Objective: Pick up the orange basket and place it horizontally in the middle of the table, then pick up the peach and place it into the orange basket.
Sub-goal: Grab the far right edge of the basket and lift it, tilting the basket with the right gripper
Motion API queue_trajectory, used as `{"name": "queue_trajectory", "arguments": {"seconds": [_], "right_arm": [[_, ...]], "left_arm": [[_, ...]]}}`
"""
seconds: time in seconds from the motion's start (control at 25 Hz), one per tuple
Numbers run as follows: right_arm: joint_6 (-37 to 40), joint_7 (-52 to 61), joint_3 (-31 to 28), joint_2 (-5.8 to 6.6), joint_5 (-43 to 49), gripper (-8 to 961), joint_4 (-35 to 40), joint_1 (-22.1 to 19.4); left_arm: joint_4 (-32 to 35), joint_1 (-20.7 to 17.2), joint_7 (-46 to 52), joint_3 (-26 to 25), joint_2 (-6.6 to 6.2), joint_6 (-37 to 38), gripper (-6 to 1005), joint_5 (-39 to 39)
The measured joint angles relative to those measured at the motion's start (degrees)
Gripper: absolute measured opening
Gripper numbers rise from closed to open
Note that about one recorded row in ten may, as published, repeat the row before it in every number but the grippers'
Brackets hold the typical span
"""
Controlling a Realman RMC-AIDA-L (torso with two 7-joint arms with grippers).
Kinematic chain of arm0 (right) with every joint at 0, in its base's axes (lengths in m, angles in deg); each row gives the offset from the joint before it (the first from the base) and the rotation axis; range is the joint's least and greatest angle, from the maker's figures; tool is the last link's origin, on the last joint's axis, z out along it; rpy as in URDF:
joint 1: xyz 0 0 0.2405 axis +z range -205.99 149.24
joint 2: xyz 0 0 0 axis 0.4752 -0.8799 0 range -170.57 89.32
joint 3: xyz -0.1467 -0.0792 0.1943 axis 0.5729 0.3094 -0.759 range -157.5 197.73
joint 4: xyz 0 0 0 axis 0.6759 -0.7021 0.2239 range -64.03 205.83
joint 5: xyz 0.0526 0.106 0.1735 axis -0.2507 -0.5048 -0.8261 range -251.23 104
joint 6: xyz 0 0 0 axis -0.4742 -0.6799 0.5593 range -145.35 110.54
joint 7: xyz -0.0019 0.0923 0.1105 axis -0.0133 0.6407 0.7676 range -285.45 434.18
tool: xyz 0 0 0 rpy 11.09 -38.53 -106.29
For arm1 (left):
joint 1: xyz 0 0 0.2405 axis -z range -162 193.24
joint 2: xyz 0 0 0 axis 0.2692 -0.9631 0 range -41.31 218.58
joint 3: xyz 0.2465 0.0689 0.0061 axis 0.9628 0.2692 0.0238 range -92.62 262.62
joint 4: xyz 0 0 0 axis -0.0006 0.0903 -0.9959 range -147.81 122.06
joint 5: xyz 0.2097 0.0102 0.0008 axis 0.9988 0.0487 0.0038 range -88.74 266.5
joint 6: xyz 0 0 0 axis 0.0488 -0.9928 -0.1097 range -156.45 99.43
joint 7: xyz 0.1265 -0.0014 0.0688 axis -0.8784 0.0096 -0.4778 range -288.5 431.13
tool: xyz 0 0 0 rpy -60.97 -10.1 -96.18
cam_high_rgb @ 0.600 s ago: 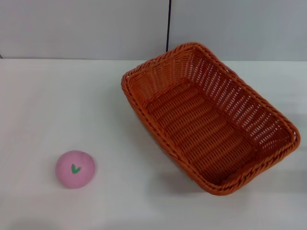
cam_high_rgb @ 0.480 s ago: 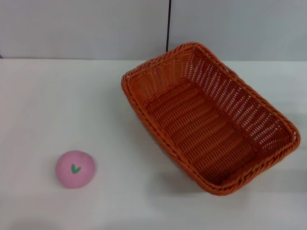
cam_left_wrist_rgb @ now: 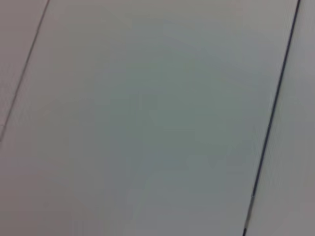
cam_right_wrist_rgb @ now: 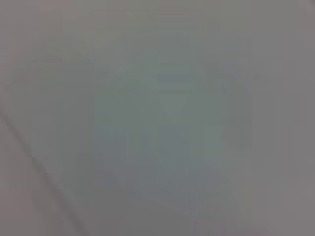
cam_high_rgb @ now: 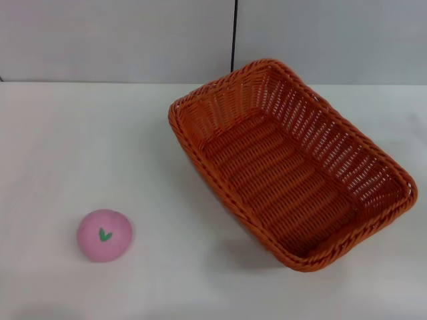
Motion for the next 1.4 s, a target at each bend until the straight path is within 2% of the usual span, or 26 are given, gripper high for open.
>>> {"name": "queue_trajectory", "arguments": {"seconds": [0.16,0.2,0.24,0.32,0.36,0.4,0.44,0.48,0.6,0.84,1.08,1.4], "right_arm": [[0.4,19.7,0.0,1.24,15.0,718,11.3,3.8],[1.0,28.2,0.1,1.78,22.0,718,16.1,6.0],[1.0,28.2,0.1,1.78,22.0,719,16.1,6.0],[1.8,34.0,0.4,2.31,27.7,719,19.5,8.1],[2.5,37.5,0.9,2.85,31.1,719,20.9,9.6],[3.8,42.7,1.9,4.1,36.9,719,22.3,12.7],[3.8,42.7,1.9,4.1,36.9,719,22.3,12.7],[4.5,44.6,2.3,4.65,39.8,719,22.4,14.2],[7.6,49.7,5.5,6.18,50.7,719,22.0,20.6],[7.3,53.6,12.1,5.89,53.7,718,21.8,24.0],[6.0,54.9,15.2,4.75,53.8,717,20.9,24.9],[-0.8,54.4,20.4,3.03,53.9,715,15.0,25.8]], "left_arm": [[-0.1,0.2,0.0,-0.3,0.01,0.9,802,-0.1],[-0.1,0.3,0.0,-0.2,0.0,0.9,808,-0.1],[-0.2,0.6,0.0,-0.1,0.0,1.0,808,0.0],[-0.2,0.6,0.0,-0.1,0.0,1.0,808,0.0],[-0.1,0.7,0.1,0.1,0.07,1.0,807,0.1],[-0.1,0.7,0.1,0.1,0.08,1.0,807,0.1],[0.0,0.7,0.1,0.1,0.12,1.3,807,0.1],[0.1,0.8,0.1,0.1,0.13,1.5,807,0.1],[0.1,1.2,0.1,0.1,0.12,2.2,807,0.3],[0.3,1.4,0.1,0.1,0.1,2.1,807,0.3],[0.4,1.1,0.1,0.1,0.09,2.2,806,0.3],[0.5,1.0,0.1,0.1,0.09,2.2,806,0.3]]}}
